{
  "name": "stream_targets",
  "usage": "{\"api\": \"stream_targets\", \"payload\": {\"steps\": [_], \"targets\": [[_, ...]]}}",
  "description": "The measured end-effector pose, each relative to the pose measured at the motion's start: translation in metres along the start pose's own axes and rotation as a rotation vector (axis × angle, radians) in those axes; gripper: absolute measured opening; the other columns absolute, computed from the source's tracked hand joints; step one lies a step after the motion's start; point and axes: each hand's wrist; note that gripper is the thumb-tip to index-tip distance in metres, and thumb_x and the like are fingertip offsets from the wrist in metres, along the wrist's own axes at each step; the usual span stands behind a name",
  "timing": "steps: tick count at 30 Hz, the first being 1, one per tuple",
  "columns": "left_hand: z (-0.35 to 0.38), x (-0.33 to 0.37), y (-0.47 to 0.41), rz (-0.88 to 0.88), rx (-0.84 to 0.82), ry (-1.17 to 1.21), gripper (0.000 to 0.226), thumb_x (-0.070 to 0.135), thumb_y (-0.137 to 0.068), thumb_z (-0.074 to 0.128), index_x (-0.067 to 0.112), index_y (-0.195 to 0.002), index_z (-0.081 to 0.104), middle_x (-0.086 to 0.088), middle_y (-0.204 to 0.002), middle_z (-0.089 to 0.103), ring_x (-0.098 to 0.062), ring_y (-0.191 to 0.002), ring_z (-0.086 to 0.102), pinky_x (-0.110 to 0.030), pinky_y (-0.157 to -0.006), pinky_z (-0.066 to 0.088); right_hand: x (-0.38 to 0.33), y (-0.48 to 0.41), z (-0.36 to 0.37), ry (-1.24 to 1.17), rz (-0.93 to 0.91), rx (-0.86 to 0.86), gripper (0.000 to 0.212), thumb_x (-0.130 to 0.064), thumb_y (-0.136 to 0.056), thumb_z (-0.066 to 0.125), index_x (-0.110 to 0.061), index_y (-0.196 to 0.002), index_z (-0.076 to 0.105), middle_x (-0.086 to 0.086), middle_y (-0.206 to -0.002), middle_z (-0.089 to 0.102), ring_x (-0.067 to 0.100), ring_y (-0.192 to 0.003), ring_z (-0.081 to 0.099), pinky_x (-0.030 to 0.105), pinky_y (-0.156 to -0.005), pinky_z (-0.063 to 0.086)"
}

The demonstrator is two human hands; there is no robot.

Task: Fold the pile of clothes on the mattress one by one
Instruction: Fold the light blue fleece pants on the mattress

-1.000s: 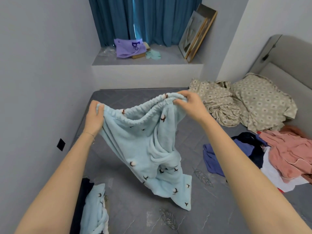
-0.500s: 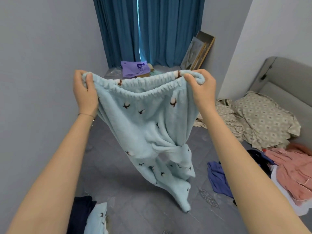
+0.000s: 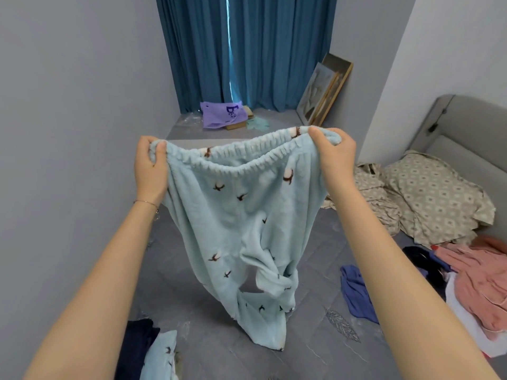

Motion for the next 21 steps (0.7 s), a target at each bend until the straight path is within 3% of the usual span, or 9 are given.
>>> {"api": "stream_targets", "payload": {"steps": [5, 9, 11, 13, 16, 20, 21], "targets": [[0.019, -0.017, 0.011, -0.065, -0.199, -0.093, 0.025, 0.014, -0.100, 0.044, 0.017, -0.077, 0.037, 0.005, -0.071, 0.035, 0.003, -0.059, 0.037, -0.010, -0.062, 0.034, 0.019, 0.000, -0.006, -0.008, 0.153, 0.032, 0.022, -0.026, -0.085, 0.070, -0.005, -0.088, 0.067, 0.006, -0.083, 0.068, 0.014, -0.074, 0.062, 0.027, -0.068, 0.051], [0.035, -0.034, 0.017, -0.284, -0.128, -0.042, 0.033, 0.014, -0.098, 0.046, 0.021, -0.068, 0.034, 0.003, -0.071, 0.038, -0.009, -0.066, 0.036, -0.016, -0.060, 0.034, 0.040, 0.000, -0.014, -0.013, 0.284, 0.074, 0.020, -0.021, -0.087, 0.069, -0.007, -0.086, 0.055, 0.010, -0.080, 0.057, 0.018, -0.071, 0.055, 0.023, -0.057, 0.045], [0.040, -0.055, 0.023, -0.484, -0.105, -0.018, 0.028, 0.016, -0.097, 0.049, 0.018, -0.070, 0.042, -0.008, -0.081, 0.052, -0.017, -0.079, 0.045, -0.029, -0.071, 0.041, 0.056, 0.002, -0.021, -0.015, 0.429, 0.094, 0.028, -0.021, -0.087, 0.070, -0.003, -0.105, 0.058, 0.010, -0.096, 0.059, 0.022, -0.088, 0.060, 0.022, -0.067, 0.049], [0.044, -0.081, 0.038, -0.683, -0.197, -0.052, 0.018, 0.015, -0.096, 0.050, 0.008, -0.080, 0.053, -0.018, -0.095, 0.059, -0.020, -0.088, 0.050, -0.034, -0.079, 0.044, 0.079, 0.008, -0.030, 0.065, 0.587, 0.049, 0.046, -0.018, -0.087, 0.070, 0.004, -0.123, 0.052, 0.011, -0.109, 0.057, 0.026, -0.107, 0.059, 0.031, -0.086, 0.048], [0.051, -0.099, 0.065, -0.911, -0.288, -0.037, 0.019, 0.009, -0.097, 0.047, -0.005, -0.103, 0.058, -0.015, -0.097, 0.057, -0.024, -0.092, 0.054, -0.033, -0.079, 0.043, 0.109, 0.024, -0.039, 0.210, 0.710, -0.053, 0.040, -0.013, -0.088, 0.067, 0.005, -0.121, 0.055, 0.014, -0.119, 0.060, 0.027, -0.108, 0.058, 0.037, -0.090, 0.047], [0.064, -0.088, 0.084, -0.994, -0.168, 0.142, 0.024, 0.009, -0.098, 0.044, 0.005, -0.076, 0.052, -0.009, -0.082, 0.055, -0.018, -0.064, 0.051, -0.028, -0.056, 0.043, 0.124, 0.038, -0.038, 0.248, 0.808, -0.105, 0.044, -0.014, -0.094, 0.061, 0.007, -0.129, 0.046, 0.011, -0.114, 0.057, 0.031, -0.116, 0.055, 0.041, -0.095, 0.045], [0.069, -0.082, 0.086, -0.982, -0.143, 0.183, 0.027, 0.010, -0.099, 0.043, 0.008, -0.073, 0.050, -0.010, -0.081, 0.054, -0.017, -0.062, 0.050, -0.027, -0.052, 0.041, 0.122, 0.039, -0.034, 0.227, 0.822, -0.111, 0.045, -0.015, -0.094, 0.060, 0.007, -0.130, 0.045, 0.014, -0.120, 0.058, 0.031, -0.115, 0.055, 0.042, -0.093, 0.046]]}}
Point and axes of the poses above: each hand's wrist, its own y-axis away from the middle knuckle, its own z-axis out of the palm, x = y × z
